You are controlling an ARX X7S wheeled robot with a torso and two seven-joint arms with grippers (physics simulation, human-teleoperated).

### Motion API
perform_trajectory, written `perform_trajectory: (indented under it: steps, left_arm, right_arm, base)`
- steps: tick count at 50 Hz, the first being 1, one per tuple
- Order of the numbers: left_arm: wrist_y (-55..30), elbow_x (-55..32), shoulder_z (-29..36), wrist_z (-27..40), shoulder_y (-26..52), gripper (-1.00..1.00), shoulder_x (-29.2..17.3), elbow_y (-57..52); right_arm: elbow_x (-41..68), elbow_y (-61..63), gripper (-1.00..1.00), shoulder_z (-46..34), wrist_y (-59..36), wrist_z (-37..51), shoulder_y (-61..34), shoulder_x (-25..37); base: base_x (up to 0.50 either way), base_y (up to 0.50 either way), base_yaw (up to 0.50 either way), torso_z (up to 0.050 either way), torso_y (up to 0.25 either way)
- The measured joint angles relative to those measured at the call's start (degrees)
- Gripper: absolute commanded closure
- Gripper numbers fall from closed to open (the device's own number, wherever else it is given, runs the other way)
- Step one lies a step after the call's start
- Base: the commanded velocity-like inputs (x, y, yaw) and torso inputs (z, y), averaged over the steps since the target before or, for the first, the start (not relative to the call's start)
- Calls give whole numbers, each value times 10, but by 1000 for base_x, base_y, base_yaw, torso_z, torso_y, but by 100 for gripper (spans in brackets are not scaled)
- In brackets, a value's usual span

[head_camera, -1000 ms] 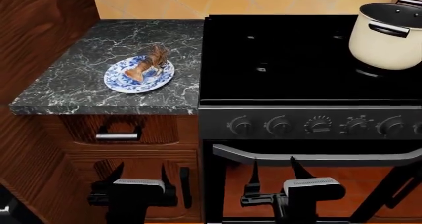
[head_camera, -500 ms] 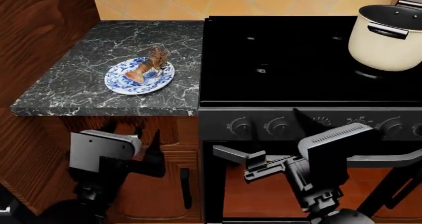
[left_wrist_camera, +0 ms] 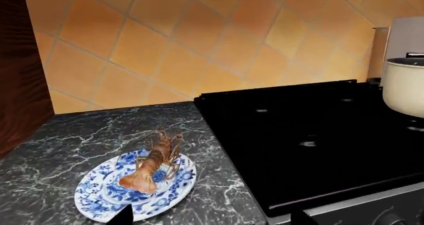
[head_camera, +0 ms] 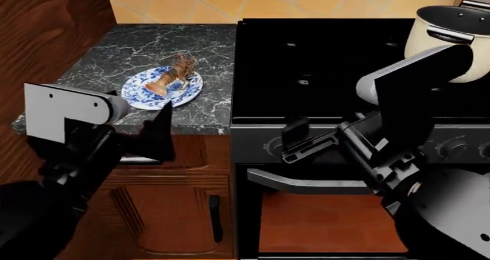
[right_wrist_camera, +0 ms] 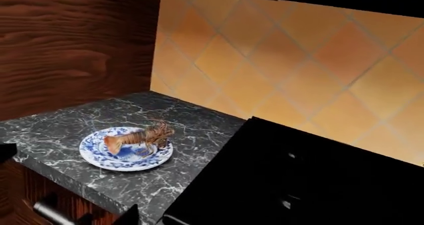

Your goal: Frozen meat rests on a plate on the counter. Retrieve the meat and place it in a pot on a burner. Then turn the burner on.

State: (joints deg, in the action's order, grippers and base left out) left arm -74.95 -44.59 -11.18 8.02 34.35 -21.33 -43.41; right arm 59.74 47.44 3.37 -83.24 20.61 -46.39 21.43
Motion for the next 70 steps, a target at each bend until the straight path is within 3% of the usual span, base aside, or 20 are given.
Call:
perform_trajectory:
  steps: [7,17,46,56,63,70]
  left_arm:
    - [-16,-17,-11,3,24,-100,-7,-9]
    - [-14,-22,-9,1,39,-100,-20,-14]
    - [-37,-62,-20,15,63,-100,-28,-29]
    - [-64,-95,-41,30,78,-100,-23,-30]
    - [-105,-174,-48,79,136,-100,-33,-5]
    - [-124,-303,-6,173,235,-100,-74,63]
  right_arm:
    - [115,-23,-100,-9,-23,86,-62,28]
    - [199,-39,-100,-19,-27,157,-107,60]
    - [307,-61,-100,-36,6,245,-135,97]
    - [312,-53,-100,-40,17,248,-135,105]
    - [310,-53,-100,-45,24,243,-138,108]
    - [304,-56,-100,-49,31,231,-140,107]
  base:
    - [60,0,0,0,0]
    - [484,1,0,0,0]
    - [500,0,0,0,1]
    - [0,0,0,0,1]
    - [0,0,0,0,0]
    - [0,0,0,0,0]
